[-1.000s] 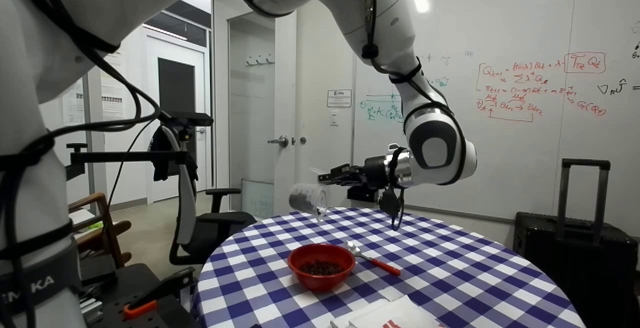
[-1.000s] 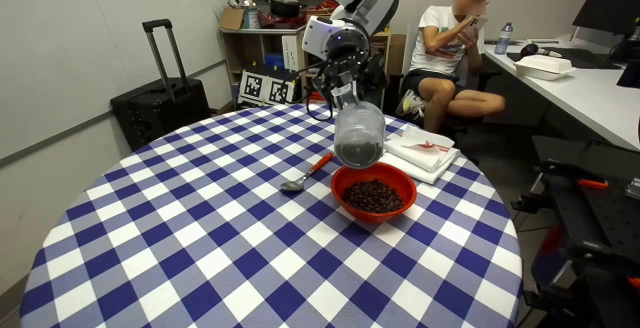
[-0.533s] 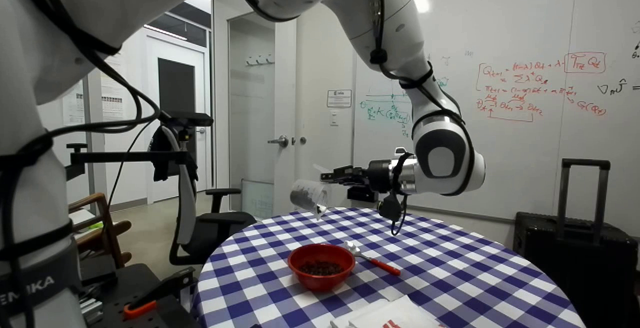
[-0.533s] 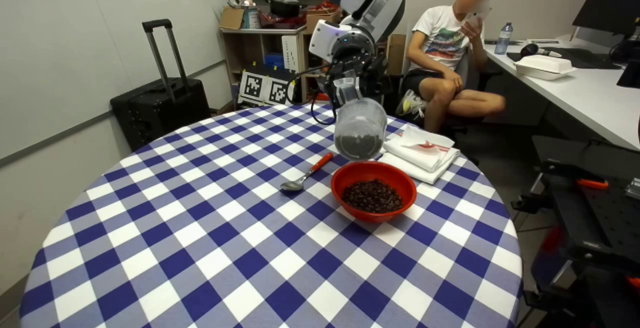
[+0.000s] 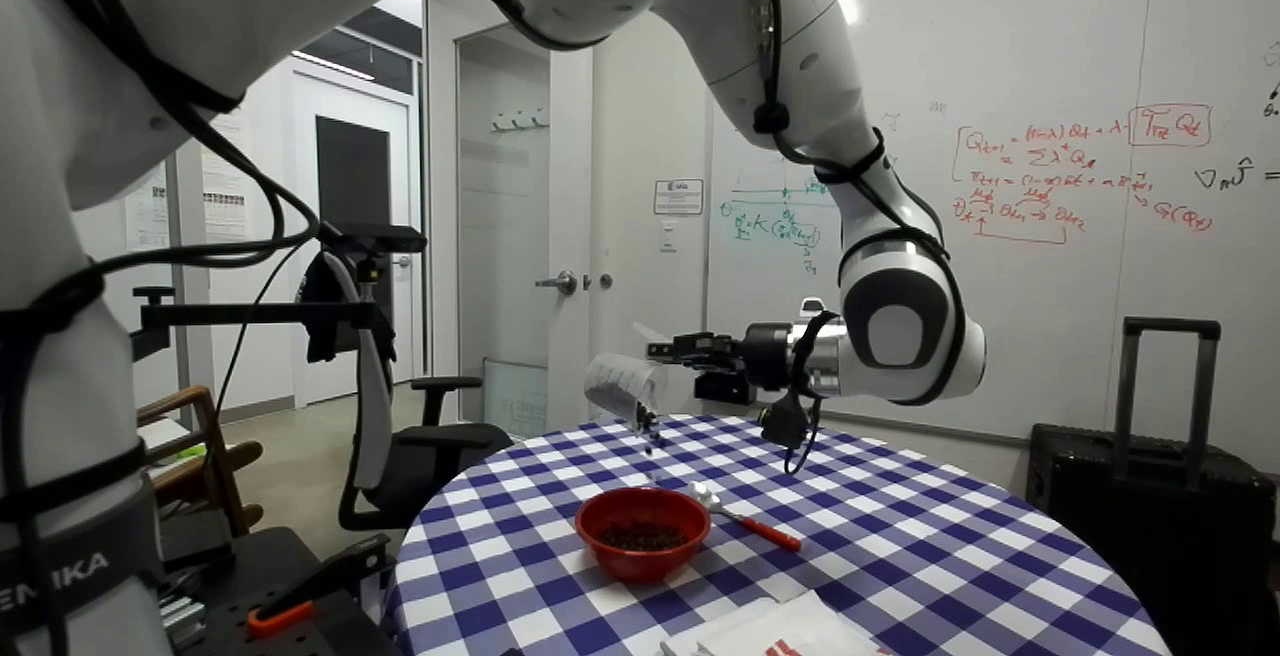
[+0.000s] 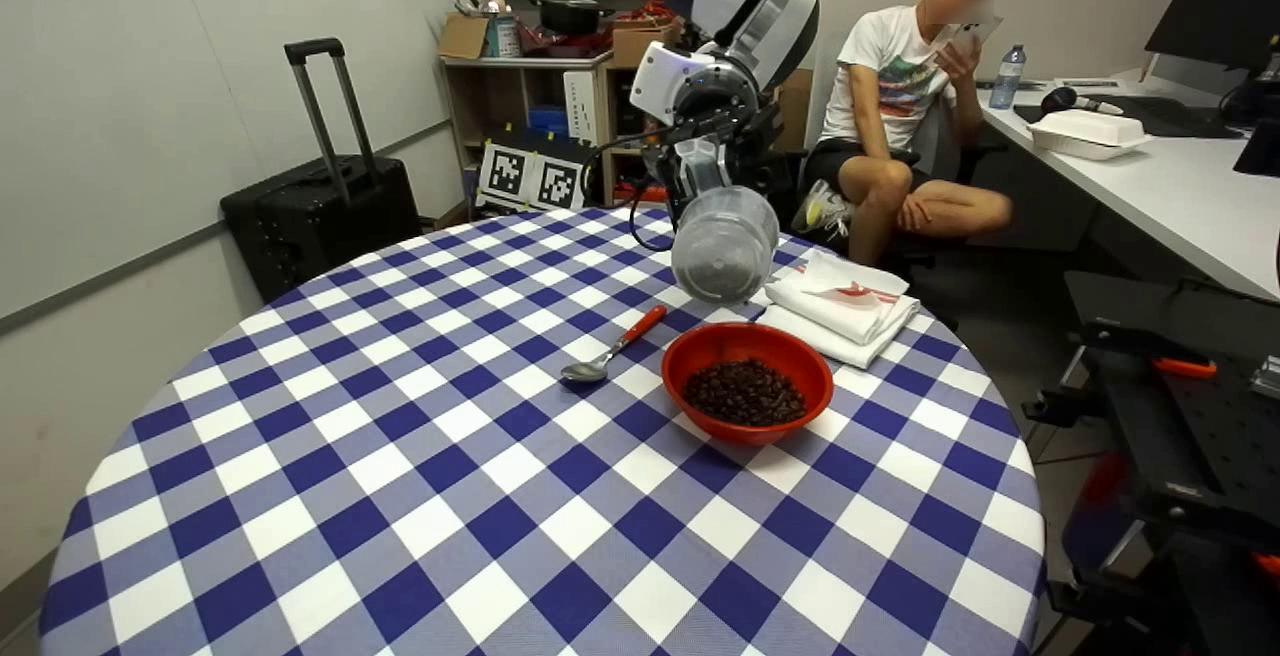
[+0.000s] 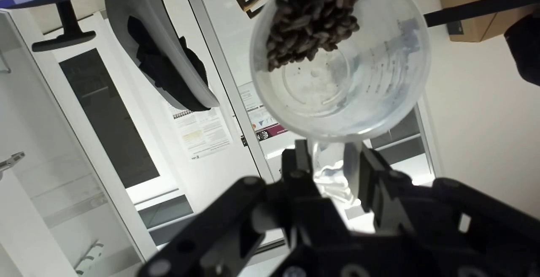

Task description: Pour some of the things in the jug into the bowl

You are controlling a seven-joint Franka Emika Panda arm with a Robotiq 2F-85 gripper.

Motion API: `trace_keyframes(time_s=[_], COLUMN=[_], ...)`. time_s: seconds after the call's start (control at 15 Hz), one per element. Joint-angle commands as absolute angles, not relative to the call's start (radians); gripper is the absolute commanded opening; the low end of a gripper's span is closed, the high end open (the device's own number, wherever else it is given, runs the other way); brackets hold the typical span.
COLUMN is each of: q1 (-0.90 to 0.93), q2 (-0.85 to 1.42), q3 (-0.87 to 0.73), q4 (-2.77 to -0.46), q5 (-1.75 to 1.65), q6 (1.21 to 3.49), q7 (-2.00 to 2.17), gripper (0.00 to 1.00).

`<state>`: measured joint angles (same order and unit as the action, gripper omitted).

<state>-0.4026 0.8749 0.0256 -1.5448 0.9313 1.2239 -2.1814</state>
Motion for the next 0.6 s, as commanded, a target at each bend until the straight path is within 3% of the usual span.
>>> trace_keyframes(time_s=[0.0,0.53], q1=[-0.399,-0.401], q2=[0.905,0.926], q3=[0.010,0.008], q4=[-1.521,-1.520], q5=[0.965,0.987], q6=[1.157,1.133], q7=[-2.208,-2.214], gripper=[0.07,0.07])
